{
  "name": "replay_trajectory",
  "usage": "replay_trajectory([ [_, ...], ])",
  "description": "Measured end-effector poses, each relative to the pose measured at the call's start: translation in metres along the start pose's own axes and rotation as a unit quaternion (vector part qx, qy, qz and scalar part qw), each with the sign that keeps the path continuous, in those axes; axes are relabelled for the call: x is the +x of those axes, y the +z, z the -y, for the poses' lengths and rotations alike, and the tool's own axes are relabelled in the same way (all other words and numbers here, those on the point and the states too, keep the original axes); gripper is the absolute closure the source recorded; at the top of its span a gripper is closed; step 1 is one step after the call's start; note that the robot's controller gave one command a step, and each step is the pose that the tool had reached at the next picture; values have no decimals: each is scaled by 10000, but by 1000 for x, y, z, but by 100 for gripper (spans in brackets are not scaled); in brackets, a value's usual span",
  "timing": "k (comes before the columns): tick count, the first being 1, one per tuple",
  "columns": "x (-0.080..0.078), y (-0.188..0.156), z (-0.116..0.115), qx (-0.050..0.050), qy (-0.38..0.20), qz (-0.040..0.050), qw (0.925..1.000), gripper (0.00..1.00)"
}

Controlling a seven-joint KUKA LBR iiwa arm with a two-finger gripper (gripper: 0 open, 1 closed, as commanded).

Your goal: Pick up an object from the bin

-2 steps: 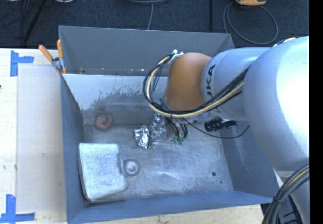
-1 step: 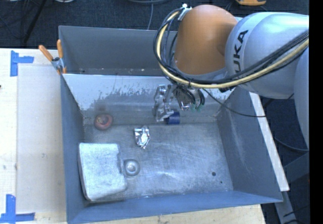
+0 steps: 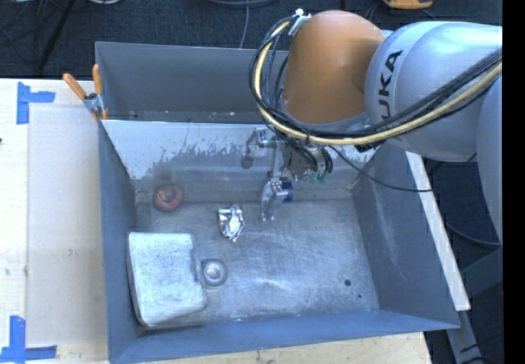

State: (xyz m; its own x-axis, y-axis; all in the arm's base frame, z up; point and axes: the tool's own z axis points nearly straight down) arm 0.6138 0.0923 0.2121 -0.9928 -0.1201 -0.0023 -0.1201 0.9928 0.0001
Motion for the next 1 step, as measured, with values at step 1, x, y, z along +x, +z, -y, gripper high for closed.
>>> replay_trajectory([
  [1, 12, 140, 10, -10, -1188, 11, 9929, 0],
])
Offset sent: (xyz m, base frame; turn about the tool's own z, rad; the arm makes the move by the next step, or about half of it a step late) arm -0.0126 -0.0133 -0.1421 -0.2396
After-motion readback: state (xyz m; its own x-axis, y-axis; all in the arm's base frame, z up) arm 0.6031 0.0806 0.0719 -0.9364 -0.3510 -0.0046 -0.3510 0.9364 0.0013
